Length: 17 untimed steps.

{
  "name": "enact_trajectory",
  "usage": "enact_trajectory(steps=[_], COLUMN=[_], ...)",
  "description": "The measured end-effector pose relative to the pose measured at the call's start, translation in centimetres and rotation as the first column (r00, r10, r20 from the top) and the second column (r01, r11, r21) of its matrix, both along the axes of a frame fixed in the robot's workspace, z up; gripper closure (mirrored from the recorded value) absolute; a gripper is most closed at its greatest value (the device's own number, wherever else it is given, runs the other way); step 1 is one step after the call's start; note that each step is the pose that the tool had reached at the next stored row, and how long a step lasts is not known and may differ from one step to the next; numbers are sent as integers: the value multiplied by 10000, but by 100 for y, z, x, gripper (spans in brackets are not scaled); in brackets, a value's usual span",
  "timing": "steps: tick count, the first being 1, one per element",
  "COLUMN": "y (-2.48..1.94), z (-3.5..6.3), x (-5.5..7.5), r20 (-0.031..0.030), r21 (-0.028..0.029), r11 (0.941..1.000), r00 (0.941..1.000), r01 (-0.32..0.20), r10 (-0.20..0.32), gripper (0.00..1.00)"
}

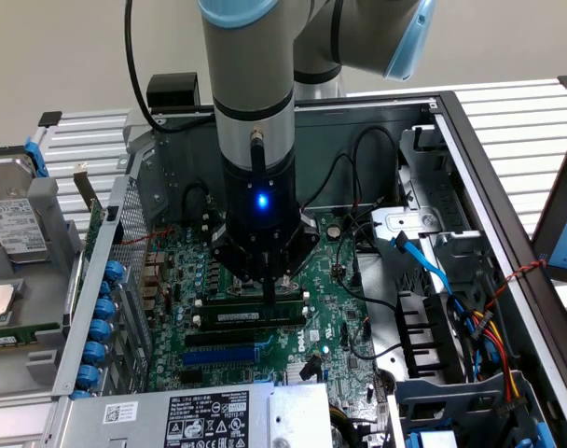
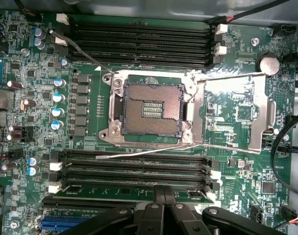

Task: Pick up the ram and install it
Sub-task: 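Press down the ram until it locks into place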

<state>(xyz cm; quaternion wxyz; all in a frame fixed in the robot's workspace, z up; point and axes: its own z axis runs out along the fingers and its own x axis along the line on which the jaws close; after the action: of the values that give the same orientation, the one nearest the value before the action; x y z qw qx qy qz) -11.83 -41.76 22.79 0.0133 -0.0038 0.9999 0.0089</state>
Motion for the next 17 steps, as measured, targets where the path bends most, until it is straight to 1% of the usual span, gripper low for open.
enact_trajectory(steps=[3,4,5,8,9,10,14,16,17], y=[1,1,2,1,0,0,0,0,0], z=[2,10,31,129,135,135,137,135,131], x=[0,0,0,-5,-17,-41,-178,-244,-276], r20=[1,5,11,6,16,24,24,24,23], r21=[4,17,30,44,91,126,267,316,329], r11=[10000,10000,10000,10000,10000,9999,9996,9995,9995], r00=[10000,10000,10000,10000,10000,10000,10000,10000,10000], r01=[0,1,1,0,1,0,1,1,1], r10=[0,-1,-1,0,-1,0,-1,-1,-2], gripper=[89,89,89,89,89,89,89,89,89])
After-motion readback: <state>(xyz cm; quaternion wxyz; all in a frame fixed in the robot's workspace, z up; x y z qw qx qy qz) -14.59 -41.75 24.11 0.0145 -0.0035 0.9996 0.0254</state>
